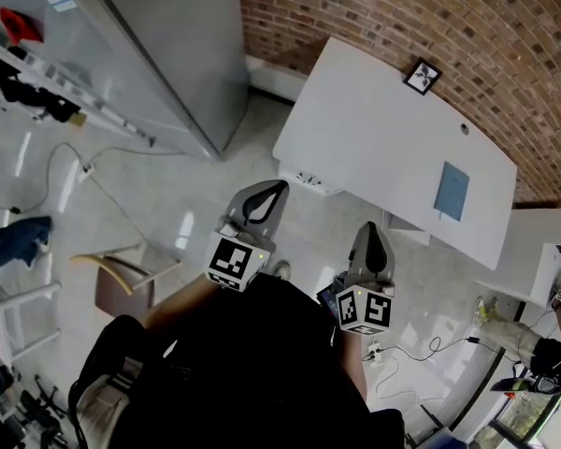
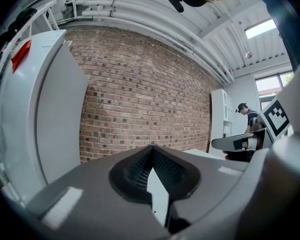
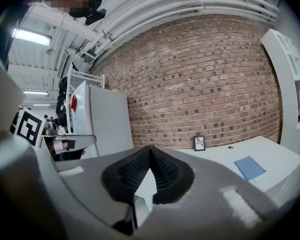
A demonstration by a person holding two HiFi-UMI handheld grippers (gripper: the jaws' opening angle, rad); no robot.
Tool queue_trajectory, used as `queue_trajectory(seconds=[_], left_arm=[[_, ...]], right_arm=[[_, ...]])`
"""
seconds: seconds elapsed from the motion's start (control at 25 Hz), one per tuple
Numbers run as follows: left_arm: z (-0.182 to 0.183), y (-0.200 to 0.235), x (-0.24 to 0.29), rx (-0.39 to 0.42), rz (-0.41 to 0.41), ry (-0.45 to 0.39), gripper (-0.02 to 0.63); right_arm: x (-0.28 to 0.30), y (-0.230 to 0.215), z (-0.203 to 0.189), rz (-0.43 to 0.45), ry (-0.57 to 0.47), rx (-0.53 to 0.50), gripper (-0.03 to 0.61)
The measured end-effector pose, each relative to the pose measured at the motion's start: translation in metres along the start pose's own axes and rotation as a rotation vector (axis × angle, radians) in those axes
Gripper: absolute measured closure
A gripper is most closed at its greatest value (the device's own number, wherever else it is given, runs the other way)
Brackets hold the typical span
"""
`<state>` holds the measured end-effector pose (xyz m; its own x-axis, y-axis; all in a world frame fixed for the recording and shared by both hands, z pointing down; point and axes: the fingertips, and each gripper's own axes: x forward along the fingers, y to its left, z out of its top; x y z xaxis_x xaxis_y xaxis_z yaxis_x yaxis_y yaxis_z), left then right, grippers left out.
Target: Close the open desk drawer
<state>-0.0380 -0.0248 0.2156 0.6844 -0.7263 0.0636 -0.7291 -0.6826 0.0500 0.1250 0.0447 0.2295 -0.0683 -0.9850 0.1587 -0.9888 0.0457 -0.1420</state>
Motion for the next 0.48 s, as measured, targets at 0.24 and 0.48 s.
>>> queue_trajectory(seconds=[0.24,0.48], left_arm=[[0.002,0.000,-0.001,0.004,-0.003,-0.011,0.594],[-0.009,0.002,-0.002,-0.018,0.013,0.011,0.594]], right_arm=[[0.000,0.003,-0.001,0.003,0.001,-0.017,0.577],[0.000,0.003,-0.005,0.005,0.005,-0.021,0.577]])
